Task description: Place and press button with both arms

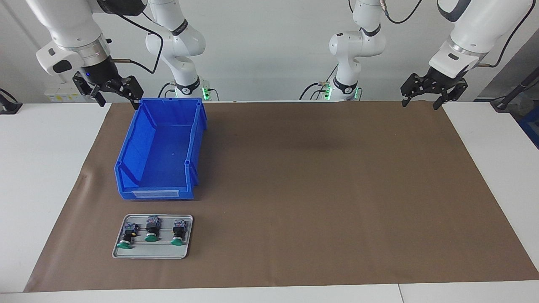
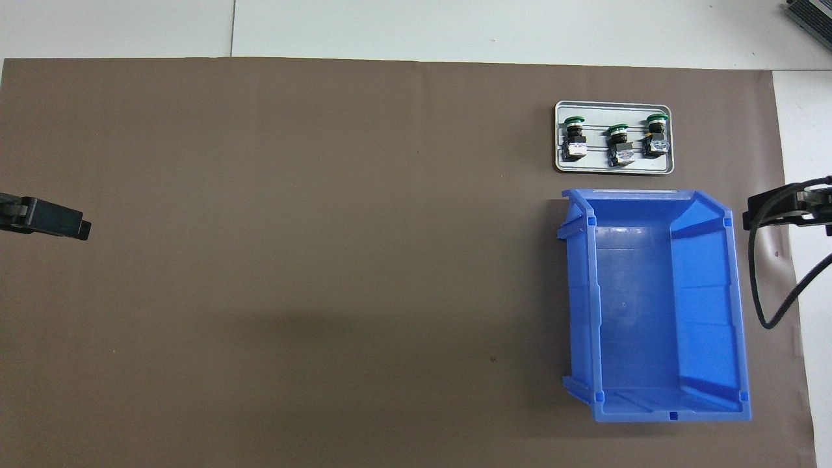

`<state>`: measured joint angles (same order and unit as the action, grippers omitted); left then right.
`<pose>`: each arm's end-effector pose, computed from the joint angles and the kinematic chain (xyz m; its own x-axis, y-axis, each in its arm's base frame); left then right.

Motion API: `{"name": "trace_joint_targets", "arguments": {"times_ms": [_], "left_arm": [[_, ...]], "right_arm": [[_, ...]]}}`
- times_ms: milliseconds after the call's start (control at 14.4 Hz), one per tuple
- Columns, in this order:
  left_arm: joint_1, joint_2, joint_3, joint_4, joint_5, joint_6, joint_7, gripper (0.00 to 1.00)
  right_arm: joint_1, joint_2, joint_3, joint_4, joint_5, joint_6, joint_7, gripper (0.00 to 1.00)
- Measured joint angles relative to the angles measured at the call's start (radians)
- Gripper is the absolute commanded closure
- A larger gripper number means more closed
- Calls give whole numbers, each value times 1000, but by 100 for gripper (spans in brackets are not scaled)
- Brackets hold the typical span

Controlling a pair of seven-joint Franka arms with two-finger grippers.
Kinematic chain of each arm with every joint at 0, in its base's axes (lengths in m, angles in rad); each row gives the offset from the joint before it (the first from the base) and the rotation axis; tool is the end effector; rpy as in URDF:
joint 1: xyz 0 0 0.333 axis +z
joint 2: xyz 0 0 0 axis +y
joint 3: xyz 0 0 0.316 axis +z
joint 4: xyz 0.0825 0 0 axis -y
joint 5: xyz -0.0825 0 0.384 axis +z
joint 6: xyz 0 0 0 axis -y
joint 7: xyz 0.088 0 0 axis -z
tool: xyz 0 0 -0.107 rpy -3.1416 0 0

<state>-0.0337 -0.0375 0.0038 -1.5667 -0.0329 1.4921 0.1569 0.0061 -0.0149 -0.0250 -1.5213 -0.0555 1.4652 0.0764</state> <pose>0.5345 -0.0197 0.6401 0.9816 -0.1882 -0.0314 -0.1869 -0.9816 0.0384 0.5390 -0.0167 0.6469 0.9942 -0.1008 -0.0367 -0.0986 -0.9934 0.0580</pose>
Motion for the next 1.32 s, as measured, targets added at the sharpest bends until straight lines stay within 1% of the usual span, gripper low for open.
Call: {"name": "trace_joint_targets", "arguments": {"times_ms": [418, 627, 836, 906, 1045, 1184, 1324], "left_arm": [[0, 0, 0, 0, 0, 0, 0, 0], [0, 0, 0, 0, 0, 0, 0, 0], [0, 0, 0, 0, 0, 0, 0, 0], [0, 0, 0, 0, 0, 0, 0, 0], [0, 0, 0, 0, 0, 0, 0, 0], [0, 0, 0, 0, 0, 0, 0, 0], [0, 0, 0, 0, 0, 0, 0, 0]], "right_arm": [[0, 0, 0, 0, 0, 5, 2, 0], [-4, 5, 0, -2, 0, 76, 0, 0], [-5, 48, 0, -9, 3, 191, -6, 0], [-5, 77, 0, -11, 11, 241, -7, 0], [-5, 168, 1, -16, 36, 396, -11, 0], [-2, 290, 2, -15, 45, 571, -20, 0], [1, 405, 3, -5, 49, 717, -30, 0]]}}
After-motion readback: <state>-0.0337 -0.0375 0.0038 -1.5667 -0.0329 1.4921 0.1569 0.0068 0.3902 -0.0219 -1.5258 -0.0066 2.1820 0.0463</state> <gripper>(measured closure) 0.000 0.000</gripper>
